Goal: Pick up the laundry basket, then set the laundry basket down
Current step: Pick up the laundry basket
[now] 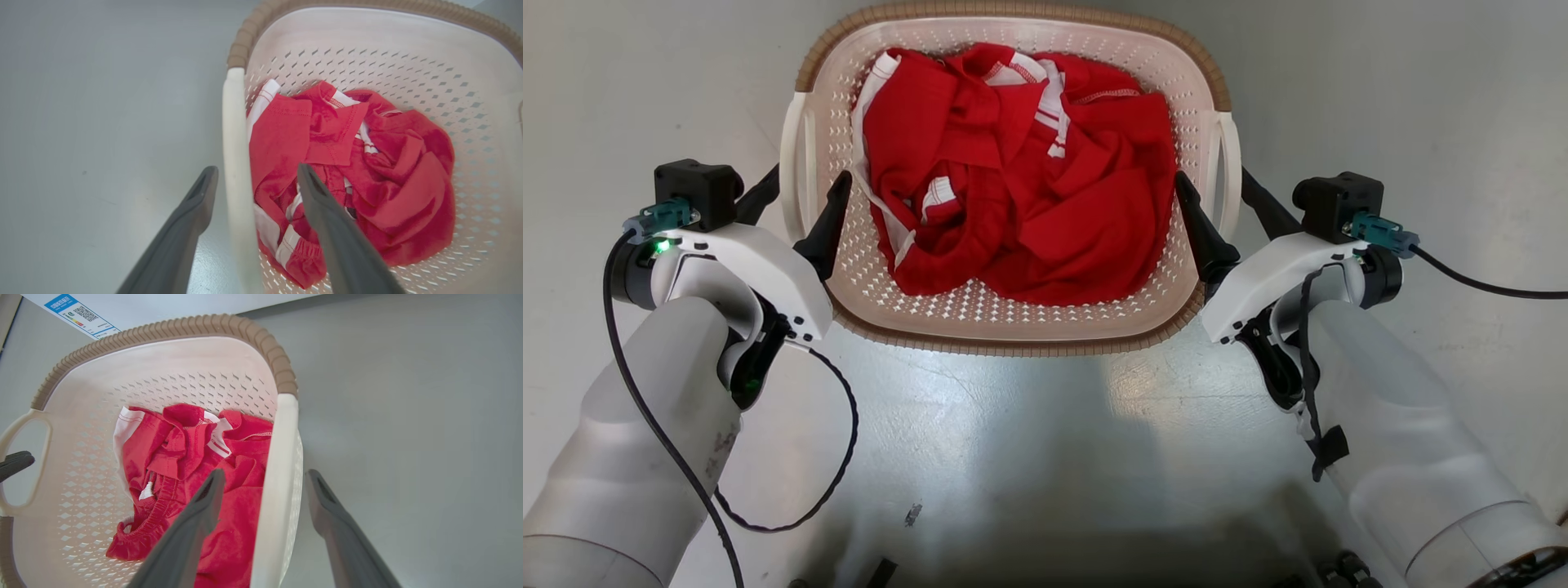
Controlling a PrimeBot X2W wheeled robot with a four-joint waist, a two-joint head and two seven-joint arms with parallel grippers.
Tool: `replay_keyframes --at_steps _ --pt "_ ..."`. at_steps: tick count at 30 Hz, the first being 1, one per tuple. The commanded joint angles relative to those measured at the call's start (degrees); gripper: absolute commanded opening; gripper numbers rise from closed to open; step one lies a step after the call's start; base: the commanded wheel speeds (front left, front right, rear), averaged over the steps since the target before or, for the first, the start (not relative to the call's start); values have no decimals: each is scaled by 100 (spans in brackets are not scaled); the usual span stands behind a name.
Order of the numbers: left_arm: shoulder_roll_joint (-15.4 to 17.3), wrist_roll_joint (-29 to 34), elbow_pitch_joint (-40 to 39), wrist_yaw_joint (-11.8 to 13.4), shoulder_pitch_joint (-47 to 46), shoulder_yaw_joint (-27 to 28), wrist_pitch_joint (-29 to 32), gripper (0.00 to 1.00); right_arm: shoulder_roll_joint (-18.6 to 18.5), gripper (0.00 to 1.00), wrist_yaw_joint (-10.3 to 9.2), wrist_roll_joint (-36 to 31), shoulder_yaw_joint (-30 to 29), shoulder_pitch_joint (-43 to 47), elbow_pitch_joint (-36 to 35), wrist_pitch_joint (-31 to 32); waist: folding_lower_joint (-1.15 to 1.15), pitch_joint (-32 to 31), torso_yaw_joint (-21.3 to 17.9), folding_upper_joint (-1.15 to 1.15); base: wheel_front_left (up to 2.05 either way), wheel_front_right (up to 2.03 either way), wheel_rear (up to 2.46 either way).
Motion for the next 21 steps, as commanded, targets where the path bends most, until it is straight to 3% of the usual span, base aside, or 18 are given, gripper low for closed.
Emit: replay_keyframes --at_steps 1,21 --pt "226 -64 2 -8 -12 89 -64 100 102 100 41 75 140 175 -18 -54 0 38 4 0 0 0 0" --pt "289 -353 181 -8 -182 -249 -192 100 102 100 41 507 537 84 2 -54 0 337 19 0 0 0 0"
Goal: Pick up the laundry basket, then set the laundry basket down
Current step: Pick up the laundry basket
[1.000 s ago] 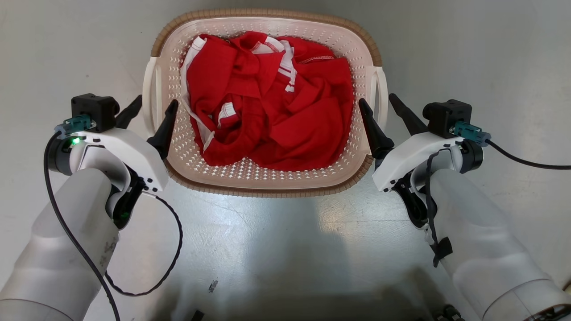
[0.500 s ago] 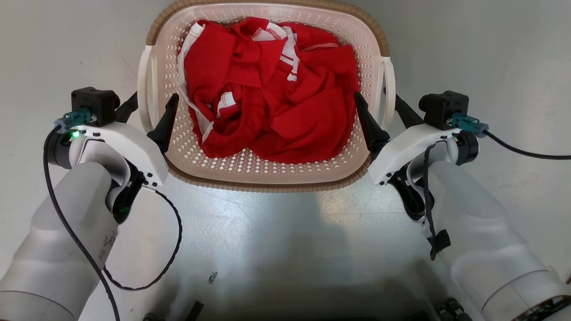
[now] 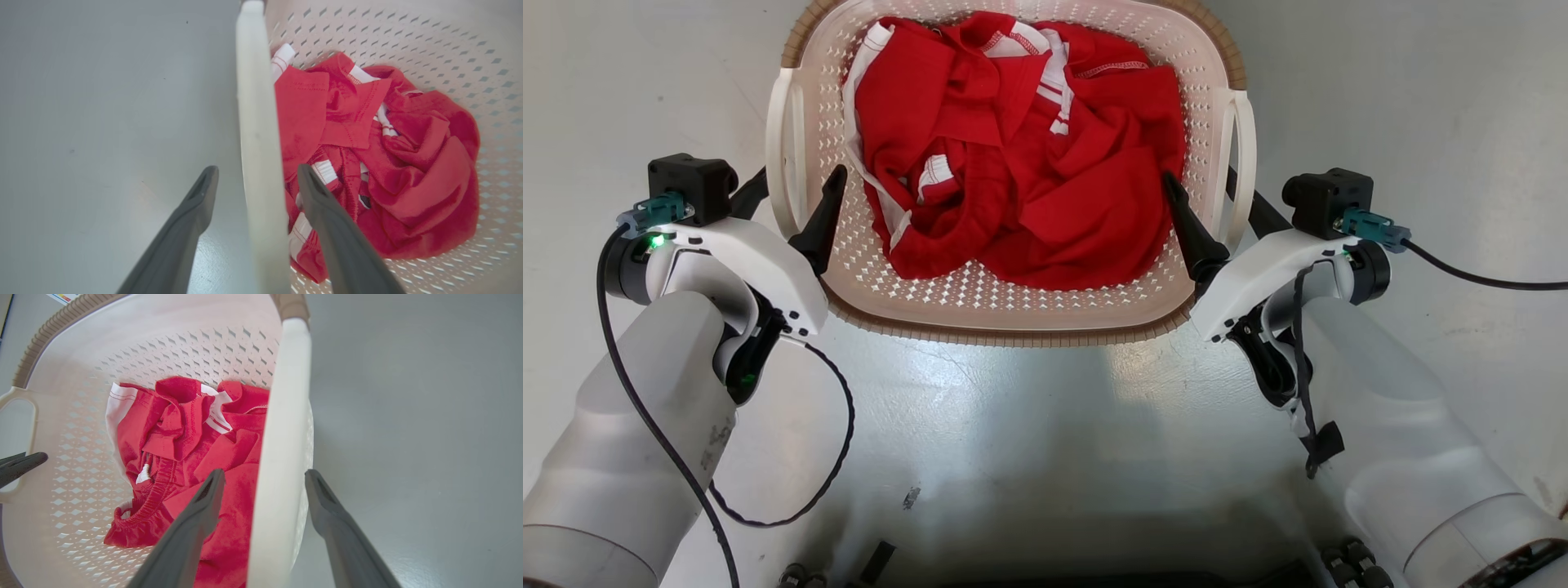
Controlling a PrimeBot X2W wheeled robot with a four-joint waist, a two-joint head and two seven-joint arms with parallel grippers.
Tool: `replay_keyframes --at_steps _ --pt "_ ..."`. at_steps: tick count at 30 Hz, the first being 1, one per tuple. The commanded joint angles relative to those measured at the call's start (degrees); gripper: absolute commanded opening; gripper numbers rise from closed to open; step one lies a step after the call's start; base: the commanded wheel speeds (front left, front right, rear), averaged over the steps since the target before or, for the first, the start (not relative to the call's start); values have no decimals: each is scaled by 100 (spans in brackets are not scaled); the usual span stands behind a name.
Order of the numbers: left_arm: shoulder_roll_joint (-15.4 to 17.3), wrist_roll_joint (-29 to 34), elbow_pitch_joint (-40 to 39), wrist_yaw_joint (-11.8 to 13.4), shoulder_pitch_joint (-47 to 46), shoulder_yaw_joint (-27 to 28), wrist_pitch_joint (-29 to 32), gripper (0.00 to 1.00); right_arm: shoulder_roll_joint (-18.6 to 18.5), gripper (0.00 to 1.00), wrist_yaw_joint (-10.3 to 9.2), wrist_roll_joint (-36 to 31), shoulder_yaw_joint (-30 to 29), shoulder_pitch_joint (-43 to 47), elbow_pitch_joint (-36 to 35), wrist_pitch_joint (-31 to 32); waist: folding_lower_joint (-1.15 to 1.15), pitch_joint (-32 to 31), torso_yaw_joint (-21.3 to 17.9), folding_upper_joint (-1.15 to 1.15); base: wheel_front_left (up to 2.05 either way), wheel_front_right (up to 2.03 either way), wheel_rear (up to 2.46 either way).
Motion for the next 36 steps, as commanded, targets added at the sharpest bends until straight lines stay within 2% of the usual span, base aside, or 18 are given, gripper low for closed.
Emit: replay_keyframes --at_steps 1,33,35,36 --pt "239 -68 -2 -8 -1 92 -45 100 107 100 41 65 135 184 -20 -54 0 15 -2 0 0 0 0" --pt "245 -268 78 -8 -98 -147 -83 100 107 100 41 323 226 167 39 -54 0 15 -1 0 0 0 0" --pt "242 -261 74 -8 -90 -149 -83 100 107 95 41 339 231 169 33 -54 0 17 -1 0 0 0 0" --pt "242 -255 69 -8 -89 -152 -83 100 107 80 41 344 230 169 31 -54 0 19 0 0 0 0 0"
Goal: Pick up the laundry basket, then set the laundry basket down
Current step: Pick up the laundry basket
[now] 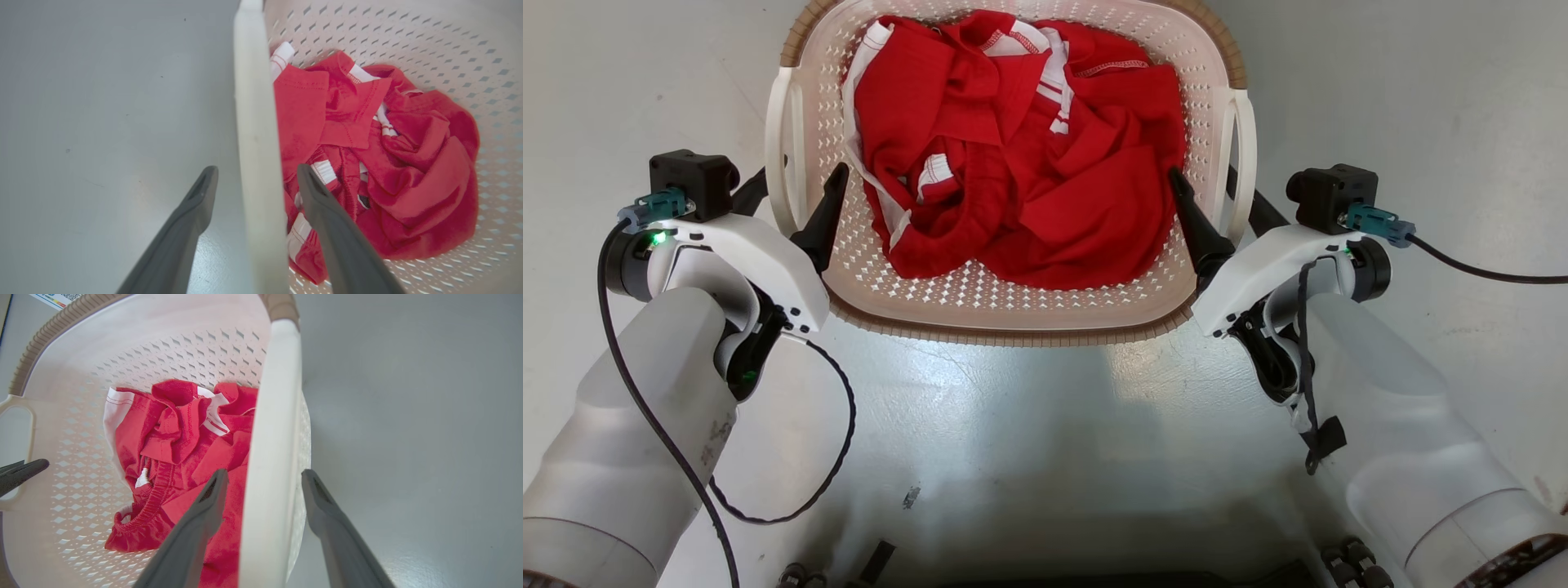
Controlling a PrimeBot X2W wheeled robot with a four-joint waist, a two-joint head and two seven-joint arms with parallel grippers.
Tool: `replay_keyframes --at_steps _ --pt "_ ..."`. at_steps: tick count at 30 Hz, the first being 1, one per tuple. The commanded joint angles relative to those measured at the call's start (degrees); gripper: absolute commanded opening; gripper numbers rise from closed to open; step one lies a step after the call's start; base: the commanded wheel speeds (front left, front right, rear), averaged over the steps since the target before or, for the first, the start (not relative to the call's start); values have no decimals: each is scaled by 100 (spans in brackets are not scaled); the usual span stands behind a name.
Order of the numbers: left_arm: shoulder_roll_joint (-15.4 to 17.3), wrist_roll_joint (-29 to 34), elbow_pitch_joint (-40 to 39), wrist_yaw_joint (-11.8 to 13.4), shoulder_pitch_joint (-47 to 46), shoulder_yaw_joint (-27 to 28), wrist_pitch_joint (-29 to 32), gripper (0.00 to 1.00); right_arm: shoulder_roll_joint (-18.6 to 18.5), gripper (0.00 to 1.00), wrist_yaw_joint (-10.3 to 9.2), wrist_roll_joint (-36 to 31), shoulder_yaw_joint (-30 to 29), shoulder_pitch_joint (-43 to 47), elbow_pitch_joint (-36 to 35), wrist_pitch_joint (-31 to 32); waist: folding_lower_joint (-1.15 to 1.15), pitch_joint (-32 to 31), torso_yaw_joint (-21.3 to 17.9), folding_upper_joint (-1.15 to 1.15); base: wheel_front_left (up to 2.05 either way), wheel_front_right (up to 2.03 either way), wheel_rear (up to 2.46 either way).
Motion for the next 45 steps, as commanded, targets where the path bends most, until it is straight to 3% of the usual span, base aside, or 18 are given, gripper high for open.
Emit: replay_keyframes --at_steps 1,3,4,5,7,24,45 --pt "238 6 -42 -8 26 109 -52 100 110 56 41 57 98 255 -43 -54 0 3 2 0 0 0 0" --pt "242 25 -43 -8 24 95 -52 49 110 27 41 67 103 257 -39 -54 0 7 5 0 0 0 0" --pt "243 29 -45 -8 22 95 -52 40 110 17 41 72 105 257 -38 -54 0 9 7 0 0 0 0" --pt "242 34 -46 -8 24 79 -52 29 110 0 41 92 106 261 -34 -54 0 13 9 0 0 0 0" --pt "250 50 -65 -8 11 70 -52 1 110 0 41 141 122 261 -25 -54 0 21 14 0 0 0 0" --pt "229 50 7 -8 61 12 -52 0 110 0 41 373 278 347 -56 -54 0 -98 -60 0 0 0 0" --pt "33 74 687 -8 275 -738 502 0 110 0 41 1689 1788 749 461 -54 0 -1217 -336 0 0 0 0"
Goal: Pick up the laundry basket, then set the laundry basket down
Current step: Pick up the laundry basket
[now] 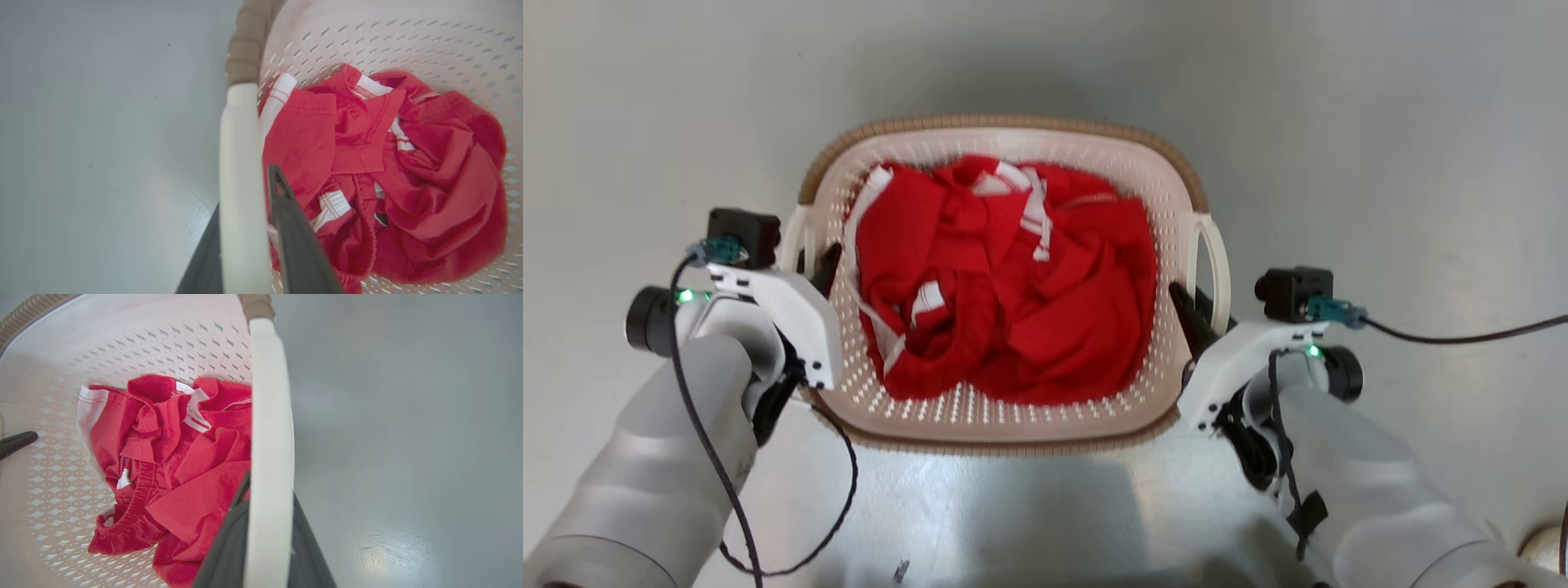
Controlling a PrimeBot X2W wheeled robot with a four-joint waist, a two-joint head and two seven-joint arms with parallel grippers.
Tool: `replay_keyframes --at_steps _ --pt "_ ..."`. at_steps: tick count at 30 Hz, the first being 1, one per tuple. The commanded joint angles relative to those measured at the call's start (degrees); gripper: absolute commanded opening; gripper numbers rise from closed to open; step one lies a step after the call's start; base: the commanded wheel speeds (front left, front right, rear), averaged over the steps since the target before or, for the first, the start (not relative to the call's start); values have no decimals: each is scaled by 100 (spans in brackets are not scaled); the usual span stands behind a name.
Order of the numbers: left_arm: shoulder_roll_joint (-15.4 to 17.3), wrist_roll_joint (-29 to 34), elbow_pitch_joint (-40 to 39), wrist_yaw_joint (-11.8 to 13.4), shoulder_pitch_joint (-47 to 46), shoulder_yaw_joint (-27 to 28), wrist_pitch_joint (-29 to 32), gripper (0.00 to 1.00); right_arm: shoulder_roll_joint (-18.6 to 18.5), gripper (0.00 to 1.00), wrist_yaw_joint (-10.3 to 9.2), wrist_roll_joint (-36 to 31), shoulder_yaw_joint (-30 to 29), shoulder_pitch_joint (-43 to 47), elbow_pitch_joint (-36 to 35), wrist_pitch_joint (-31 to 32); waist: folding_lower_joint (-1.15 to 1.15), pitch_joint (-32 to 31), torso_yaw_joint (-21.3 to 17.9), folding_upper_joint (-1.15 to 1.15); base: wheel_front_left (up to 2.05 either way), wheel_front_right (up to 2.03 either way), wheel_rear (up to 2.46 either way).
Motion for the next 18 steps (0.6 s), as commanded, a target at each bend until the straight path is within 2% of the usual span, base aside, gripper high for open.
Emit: replay_keyframes --at_steps 1,9,18 --pt "209 117 59 -85 201 -30 69 0 95 0 102 97 217 359 5 -36 0 -271 -58 0 0 0 0" --pt "-113 87 421 -85 468 -264 392 0 95 0 102 801 842 568 551 -13 0 -1095 -94 0 0 0 0" --pt "-689 -9 891 -77 1006 -418 553 0 95 0 102 1541 1531 917 971 192 0 -2285 -153 0 0 0 0"
